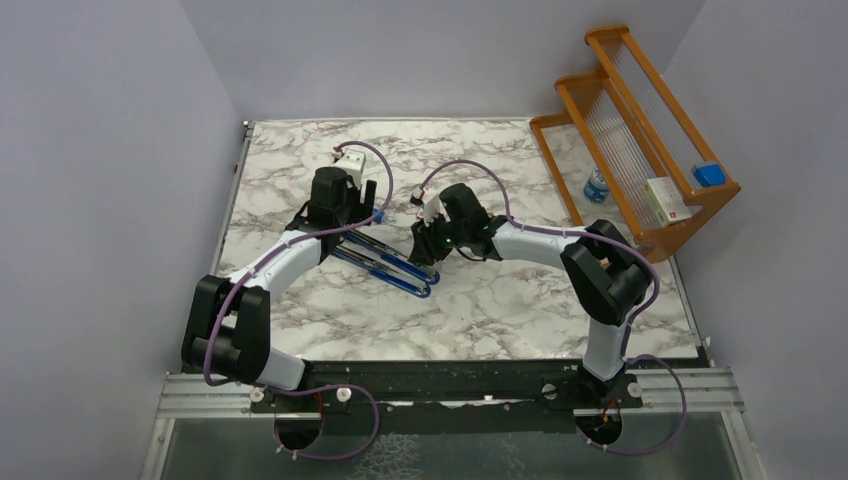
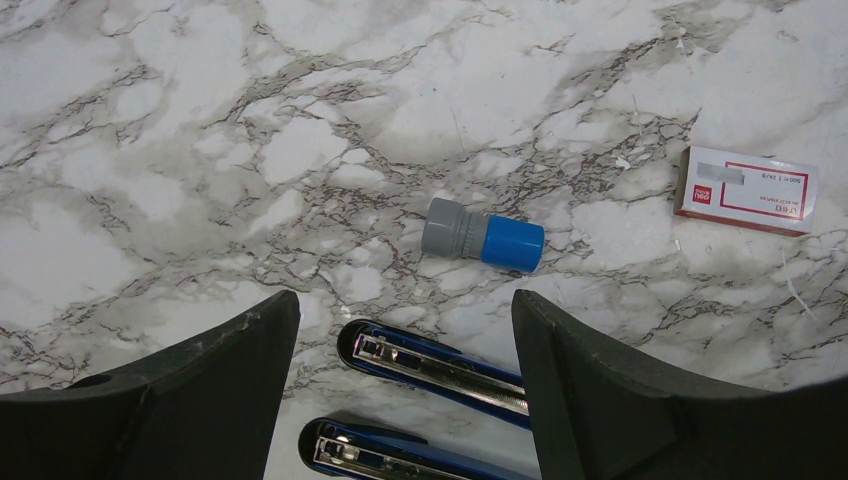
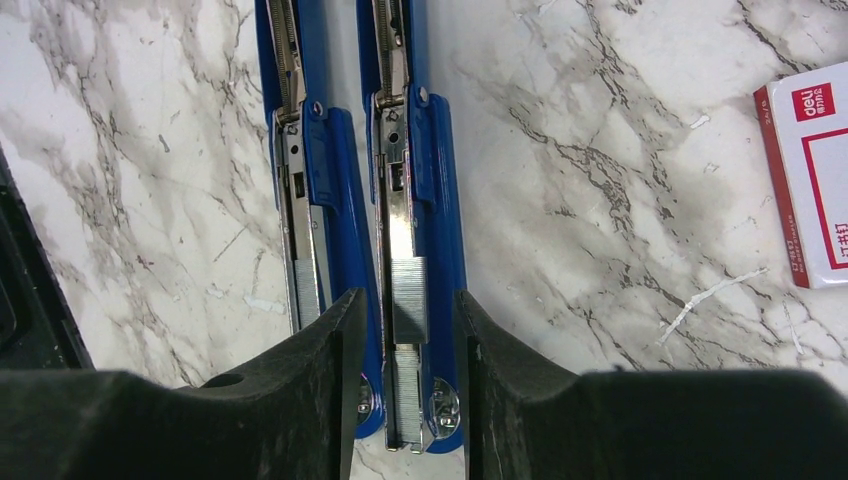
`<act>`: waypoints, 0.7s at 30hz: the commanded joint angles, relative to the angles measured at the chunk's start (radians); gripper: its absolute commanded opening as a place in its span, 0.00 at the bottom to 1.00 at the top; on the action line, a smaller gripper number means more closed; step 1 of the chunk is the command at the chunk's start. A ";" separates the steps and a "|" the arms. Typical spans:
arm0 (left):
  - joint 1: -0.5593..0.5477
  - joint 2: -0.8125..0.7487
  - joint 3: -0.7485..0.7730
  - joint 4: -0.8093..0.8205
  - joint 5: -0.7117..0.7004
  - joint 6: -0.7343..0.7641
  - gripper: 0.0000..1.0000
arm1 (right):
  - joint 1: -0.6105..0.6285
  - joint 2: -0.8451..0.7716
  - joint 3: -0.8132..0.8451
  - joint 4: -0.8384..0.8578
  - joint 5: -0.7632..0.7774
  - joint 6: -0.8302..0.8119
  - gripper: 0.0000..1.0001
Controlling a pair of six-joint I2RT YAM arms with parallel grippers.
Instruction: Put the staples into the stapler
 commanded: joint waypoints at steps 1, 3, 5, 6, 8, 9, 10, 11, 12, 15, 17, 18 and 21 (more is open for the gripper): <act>0.007 -0.034 -0.009 0.028 0.016 -0.005 0.81 | 0.006 -0.007 0.004 -0.019 0.018 -0.001 0.38; 0.008 -0.035 -0.009 0.026 0.016 -0.005 0.81 | 0.007 -0.005 0.003 -0.022 0.013 -0.002 0.37; 0.008 -0.035 -0.009 0.026 0.016 -0.006 0.81 | 0.007 0.000 0.004 -0.023 0.008 -0.002 0.36; 0.007 -0.034 -0.009 0.027 0.016 -0.005 0.81 | 0.007 0.002 0.004 -0.025 0.005 -0.002 0.36; 0.008 -0.034 -0.009 0.027 0.016 -0.004 0.81 | 0.007 0.005 0.008 -0.031 0.000 -0.003 0.36; 0.008 -0.034 -0.009 0.027 0.016 -0.004 0.81 | 0.007 0.007 0.008 -0.031 0.000 -0.004 0.36; 0.008 -0.034 -0.009 0.027 0.016 -0.004 0.81 | 0.007 0.008 0.008 -0.034 -0.001 -0.004 0.36; 0.007 -0.034 -0.009 0.026 0.016 -0.004 0.81 | 0.007 0.007 0.010 -0.037 -0.001 -0.005 0.36; 0.007 -0.035 -0.009 0.026 0.016 -0.005 0.81 | 0.007 0.010 0.010 -0.038 -0.001 -0.006 0.36; 0.008 -0.033 -0.009 0.027 0.015 -0.004 0.81 | 0.006 0.014 0.011 -0.043 -0.003 -0.007 0.36; 0.007 -0.034 -0.009 0.026 0.016 -0.004 0.81 | 0.007 0.016 0.010 -0.043 -0.003 -0.008 0.36; 0.008 -0.034 -0.009 0.027 0.016 -0.004 0.81 | 0.007 0.016 0.012 -0.043 -0.003 -0.009 0.35; 0.007 -0.034 -0.009 0.025 0.016 -0.004 0.81 | 0.007 0.017 0.012 -0.044 -0.002 -0.009 0.33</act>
